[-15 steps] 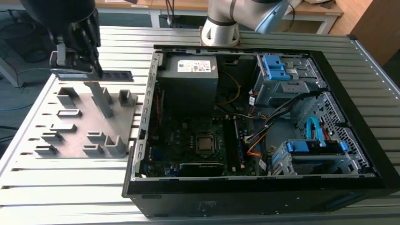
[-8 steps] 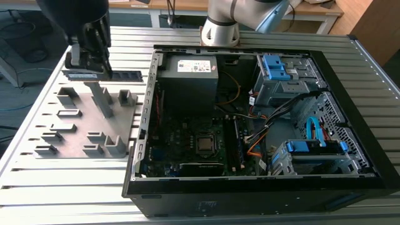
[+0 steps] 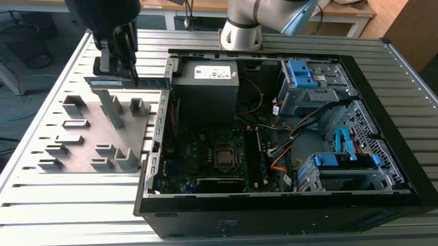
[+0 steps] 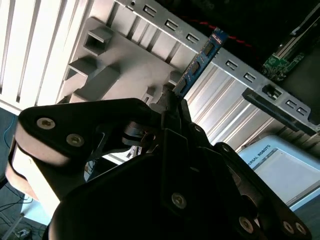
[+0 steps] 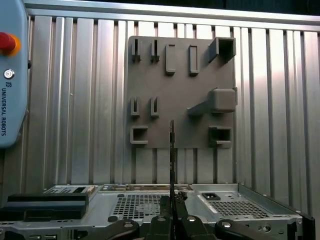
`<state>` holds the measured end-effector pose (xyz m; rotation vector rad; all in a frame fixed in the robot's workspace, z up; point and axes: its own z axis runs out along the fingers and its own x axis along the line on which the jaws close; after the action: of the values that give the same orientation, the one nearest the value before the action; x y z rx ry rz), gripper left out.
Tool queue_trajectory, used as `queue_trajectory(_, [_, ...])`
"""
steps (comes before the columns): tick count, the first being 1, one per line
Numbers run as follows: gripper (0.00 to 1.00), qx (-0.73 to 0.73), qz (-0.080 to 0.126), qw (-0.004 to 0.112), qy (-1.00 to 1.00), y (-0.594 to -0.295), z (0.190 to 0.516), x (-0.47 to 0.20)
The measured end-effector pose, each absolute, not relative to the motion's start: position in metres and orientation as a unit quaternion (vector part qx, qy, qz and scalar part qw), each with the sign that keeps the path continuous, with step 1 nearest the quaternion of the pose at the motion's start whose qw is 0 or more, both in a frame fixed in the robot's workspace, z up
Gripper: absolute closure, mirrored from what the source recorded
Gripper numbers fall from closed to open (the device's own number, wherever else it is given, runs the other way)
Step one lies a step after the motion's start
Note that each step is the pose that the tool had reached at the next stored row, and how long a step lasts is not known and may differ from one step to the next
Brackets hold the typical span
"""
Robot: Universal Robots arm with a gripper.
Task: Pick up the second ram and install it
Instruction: 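Pick up the second ram and move it above second insertion slot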
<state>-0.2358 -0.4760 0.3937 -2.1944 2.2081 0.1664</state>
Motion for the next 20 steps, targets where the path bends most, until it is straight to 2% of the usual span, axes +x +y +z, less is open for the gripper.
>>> queue_trajectory(20, [0.86, -0.704, 0.054, 0.011, 0.708, -0.476, 0.393, -0.186])
